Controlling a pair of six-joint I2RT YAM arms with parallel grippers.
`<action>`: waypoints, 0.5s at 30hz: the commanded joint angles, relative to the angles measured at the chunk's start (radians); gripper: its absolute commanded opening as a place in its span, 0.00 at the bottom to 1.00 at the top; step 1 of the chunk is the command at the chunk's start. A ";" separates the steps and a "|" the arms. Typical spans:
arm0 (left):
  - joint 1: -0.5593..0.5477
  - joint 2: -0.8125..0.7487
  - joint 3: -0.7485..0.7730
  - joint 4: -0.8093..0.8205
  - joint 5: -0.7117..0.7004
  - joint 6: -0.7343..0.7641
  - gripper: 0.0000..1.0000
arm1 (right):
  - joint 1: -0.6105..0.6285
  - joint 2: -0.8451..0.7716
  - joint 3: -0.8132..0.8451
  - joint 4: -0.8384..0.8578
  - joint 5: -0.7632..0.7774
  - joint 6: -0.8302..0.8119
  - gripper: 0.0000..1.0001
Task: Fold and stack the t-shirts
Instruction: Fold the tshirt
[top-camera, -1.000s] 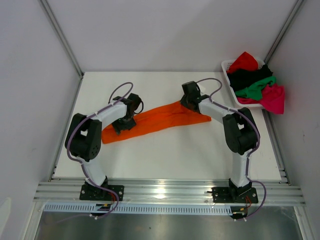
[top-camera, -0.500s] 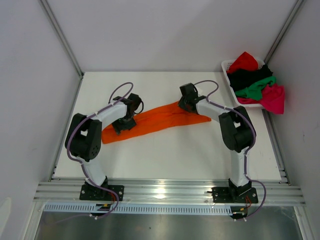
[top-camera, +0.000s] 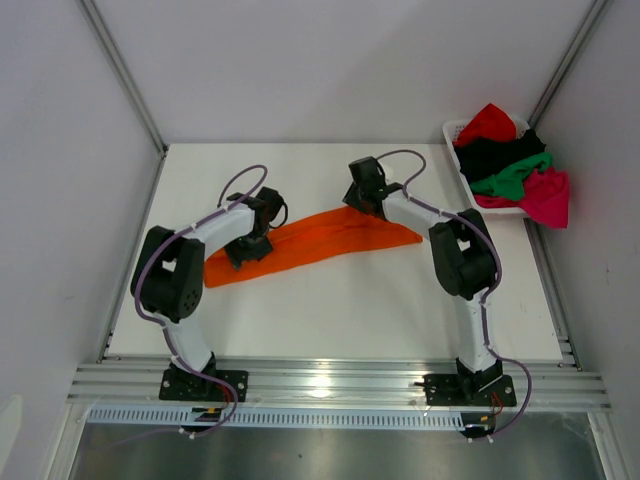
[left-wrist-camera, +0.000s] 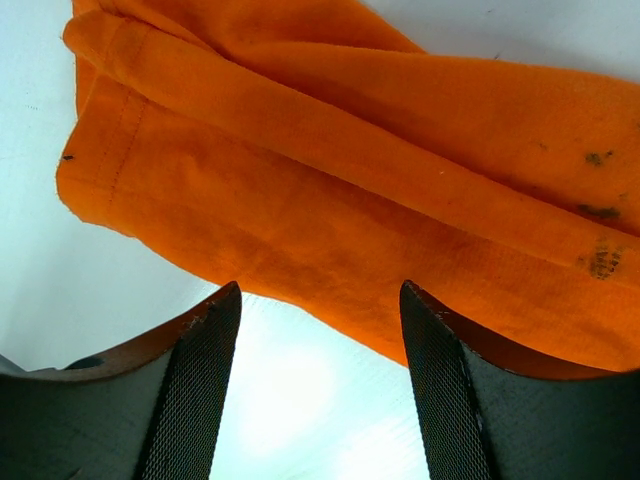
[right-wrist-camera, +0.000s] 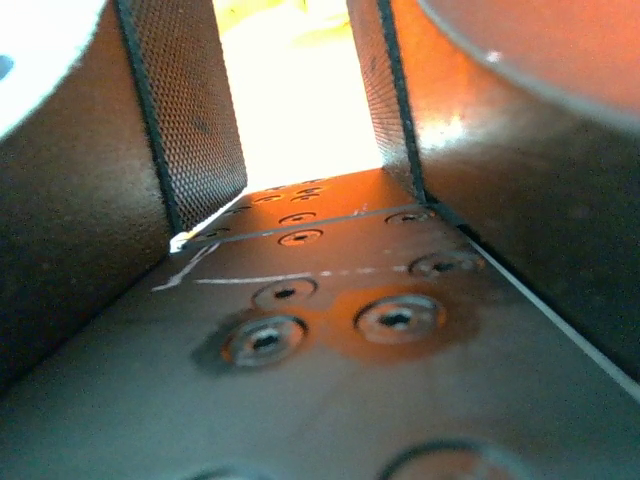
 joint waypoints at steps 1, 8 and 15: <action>-0.009 0.006 0.025 -0.006 -0.031 -0.026 0.68 | 0.011 0.041 0.059 -0.038 -0.008 -0.017 0.41; -0.010 0.009 0.023 -0.003 -0.033 -0.023 0.68 | 0.016 0.065 0.076 -0.044 -0.002 -0.023 0.40; -0.009 0.012 0.023 -0.001 -0.036 -0.023 0.68 | 0.016 0.026 0.055 -0.041 0.035 -0.049 0.40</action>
